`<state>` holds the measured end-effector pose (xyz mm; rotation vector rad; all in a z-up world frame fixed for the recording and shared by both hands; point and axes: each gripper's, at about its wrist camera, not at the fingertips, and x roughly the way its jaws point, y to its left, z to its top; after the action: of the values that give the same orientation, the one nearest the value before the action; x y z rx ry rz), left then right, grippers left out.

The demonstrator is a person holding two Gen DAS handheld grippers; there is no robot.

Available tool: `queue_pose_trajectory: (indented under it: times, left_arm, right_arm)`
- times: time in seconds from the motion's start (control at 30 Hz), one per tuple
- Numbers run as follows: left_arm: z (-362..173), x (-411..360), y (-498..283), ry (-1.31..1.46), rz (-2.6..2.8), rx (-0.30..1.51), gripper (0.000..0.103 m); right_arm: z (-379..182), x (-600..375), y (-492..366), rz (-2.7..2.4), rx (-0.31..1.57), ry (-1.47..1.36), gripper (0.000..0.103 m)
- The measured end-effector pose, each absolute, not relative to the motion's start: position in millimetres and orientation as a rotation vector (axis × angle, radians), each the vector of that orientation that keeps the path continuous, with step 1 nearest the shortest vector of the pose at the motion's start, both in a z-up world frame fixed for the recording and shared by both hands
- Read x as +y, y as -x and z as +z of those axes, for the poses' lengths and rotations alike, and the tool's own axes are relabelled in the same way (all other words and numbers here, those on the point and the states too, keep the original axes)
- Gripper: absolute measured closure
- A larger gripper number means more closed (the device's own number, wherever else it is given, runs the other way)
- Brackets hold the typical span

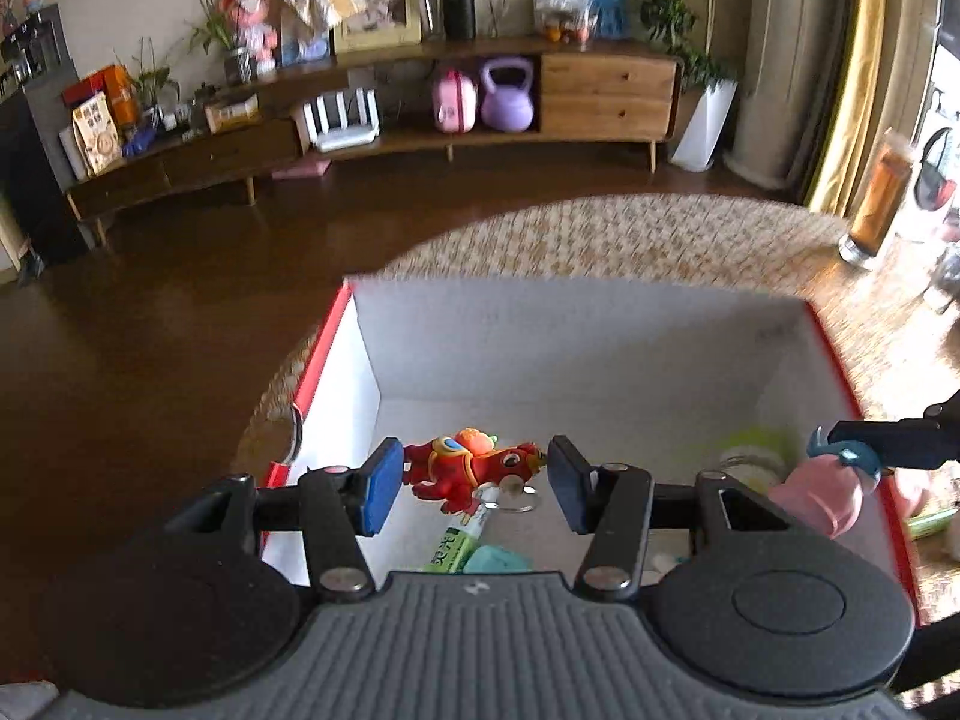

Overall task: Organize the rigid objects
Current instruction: 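Carry the keychain toy and figurine with both grippers over the red shoebox, then open the left gripper to drop the toy while the right drops the figurine into the box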

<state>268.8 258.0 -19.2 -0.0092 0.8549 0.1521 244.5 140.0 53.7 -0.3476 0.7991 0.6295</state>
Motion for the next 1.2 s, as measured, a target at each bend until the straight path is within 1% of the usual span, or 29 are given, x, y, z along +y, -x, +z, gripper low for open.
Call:
queue_pose_trajectory:
  times: [0.2,0.33,0.57,0.73,0.97,1.0,1.1,1.2]
  left_arm:
    - [-45.2,257.5,-284.8,0.003,0.124,0.928,0.051]
    - [-53.3,254.7,-293.1,-0.020,0.114,0.970,0.051]
    - [-61.1,254.4,-300.6,-0.038,0.098,1.033,0.051]
    - [-69.9,253.0,-308.7,-0.063,0.101,1.130,0.050]
    - [-72.2,248.9,-311.7,-0.093,0.093,1.164,0.050]
    - [-71.5,248.6,-311.3,-0.093,0.095,1.160,0.049]
    - [-69.4,248.6,-312.3,-0.103,0.103,1.150,0.039]
    - [-67.0,248.1,-313.1,-0.117,0.109,1.137,0.034]
  right_arm:
    - [24.4,155.4,-258.5,0.616,0.871,0.369,0.029]
    - [15.7,159.2,-263.4,0.621,0.913,0.358,0.029]
    - [12.3,152.9,-276.6,0.608,0.959,0.316,0.028]
    - [11.2,152.9,-281.7,0.607,0.986,0.312,0.028]
    - [10.2,152.6,-280.8,0.614,0.987,0.325,0.028]
    - [10.4,152.5,-281.0,0.613,0.987,0.325,0.028]
    - [11.9,152.4,-280.7,0.618,0.980,0.326,0.027]
    - [13.5,150.7,-279.3,0.619,0.975,0.330,0.025]
